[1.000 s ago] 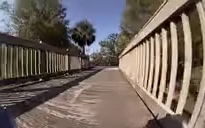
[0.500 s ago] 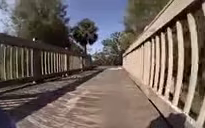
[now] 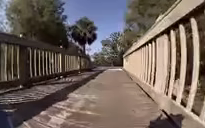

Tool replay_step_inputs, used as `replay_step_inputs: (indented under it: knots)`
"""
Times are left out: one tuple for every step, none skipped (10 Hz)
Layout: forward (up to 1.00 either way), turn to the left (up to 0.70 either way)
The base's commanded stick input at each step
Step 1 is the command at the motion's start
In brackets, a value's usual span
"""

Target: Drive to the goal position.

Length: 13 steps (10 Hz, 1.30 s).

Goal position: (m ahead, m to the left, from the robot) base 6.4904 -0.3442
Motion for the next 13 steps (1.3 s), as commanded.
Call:
replay_step_inputs:
  knots:
    - [1.0, 0.0]
    - [1.0, 0.0]
    - [1.0, 0.0]
    - [1.0, 0.0]
    - [1.0, 0.0]
    - [1.0, 0.0]
    - [1.0, 0.0]
    - [1.0, 0.0]
    - [1.0, 0.0]
    - [1.0, 0.0]
    - [1.0, 0.0]
    - [1.0, 0.0]
    - [1.0, 0.0]
